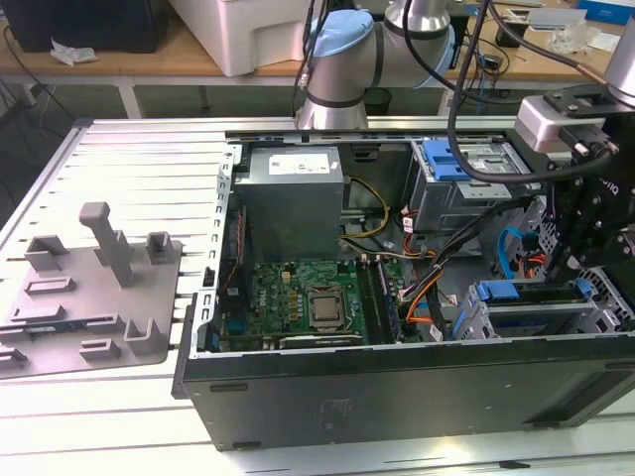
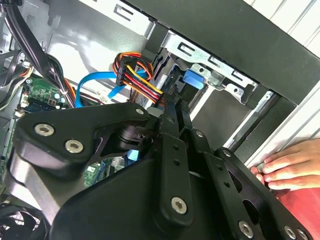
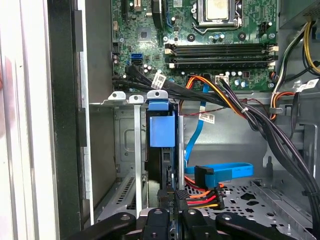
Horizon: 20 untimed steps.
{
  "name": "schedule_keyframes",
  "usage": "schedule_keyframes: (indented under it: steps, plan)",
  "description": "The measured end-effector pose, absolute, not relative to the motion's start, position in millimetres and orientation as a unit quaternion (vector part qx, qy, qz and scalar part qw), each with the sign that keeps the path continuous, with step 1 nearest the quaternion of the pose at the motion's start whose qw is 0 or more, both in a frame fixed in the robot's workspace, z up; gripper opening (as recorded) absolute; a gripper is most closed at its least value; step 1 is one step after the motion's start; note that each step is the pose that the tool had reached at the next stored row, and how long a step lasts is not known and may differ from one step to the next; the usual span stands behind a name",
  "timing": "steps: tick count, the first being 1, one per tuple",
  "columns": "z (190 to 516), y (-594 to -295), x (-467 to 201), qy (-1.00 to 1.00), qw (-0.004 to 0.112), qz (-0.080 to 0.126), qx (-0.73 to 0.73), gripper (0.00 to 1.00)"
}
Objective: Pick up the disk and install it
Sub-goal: 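Insert the first disk wire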
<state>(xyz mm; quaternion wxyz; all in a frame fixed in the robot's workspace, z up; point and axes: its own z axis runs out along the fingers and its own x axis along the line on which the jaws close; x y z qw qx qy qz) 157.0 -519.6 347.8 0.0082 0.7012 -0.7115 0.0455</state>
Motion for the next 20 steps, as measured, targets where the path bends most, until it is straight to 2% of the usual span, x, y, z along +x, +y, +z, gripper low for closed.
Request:
schedule_keyframes:
  steps: [20]
  plan:
    - [344.4, -519.6, 157.0, -0.711, 0.008, 0.045, 0.701, 0.16]
